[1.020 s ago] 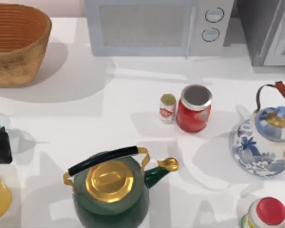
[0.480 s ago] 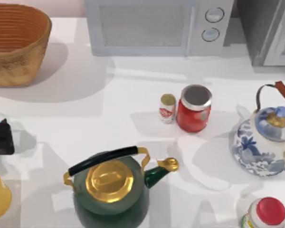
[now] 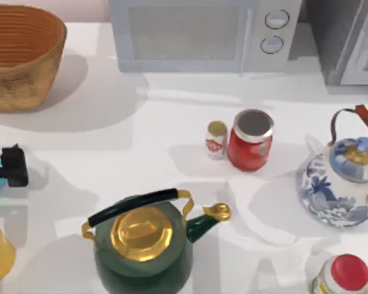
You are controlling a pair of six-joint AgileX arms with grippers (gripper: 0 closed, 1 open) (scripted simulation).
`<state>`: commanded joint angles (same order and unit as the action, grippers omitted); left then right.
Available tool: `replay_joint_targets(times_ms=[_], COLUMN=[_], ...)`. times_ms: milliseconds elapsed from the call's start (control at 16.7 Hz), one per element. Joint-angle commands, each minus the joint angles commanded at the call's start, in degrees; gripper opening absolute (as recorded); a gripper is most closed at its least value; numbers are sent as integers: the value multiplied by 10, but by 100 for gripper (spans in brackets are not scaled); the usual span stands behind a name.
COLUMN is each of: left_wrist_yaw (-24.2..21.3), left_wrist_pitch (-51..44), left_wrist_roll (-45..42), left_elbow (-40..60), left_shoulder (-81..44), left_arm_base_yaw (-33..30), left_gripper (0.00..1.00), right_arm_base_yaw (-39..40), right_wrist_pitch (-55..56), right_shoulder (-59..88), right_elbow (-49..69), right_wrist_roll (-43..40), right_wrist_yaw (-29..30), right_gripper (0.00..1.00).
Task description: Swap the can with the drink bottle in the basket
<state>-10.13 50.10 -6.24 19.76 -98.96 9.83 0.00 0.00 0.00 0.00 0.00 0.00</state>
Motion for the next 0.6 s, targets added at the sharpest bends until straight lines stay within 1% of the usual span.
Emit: replay_joint_targets(times_ms=[300, 600], left_wrist_yaw=[-2, -2], left_wrist_pitch=[6, 6], left_wrist_roll=[-1, -1], left_elbow=[-1, -1], left_shoulder=[-7, -7], left_arm_base_yaw=[1, 1], left_gripper=[100, 62], right_arm_base_yaw=[0, 0], right_wrist_pitch=[0, 0], right_shoulder=[0, 0], right_elbow=[0, 0], right_wrist_roll=[0, 0], right_wrist_yaw=[0, 0], right_gripper=[100, 100])
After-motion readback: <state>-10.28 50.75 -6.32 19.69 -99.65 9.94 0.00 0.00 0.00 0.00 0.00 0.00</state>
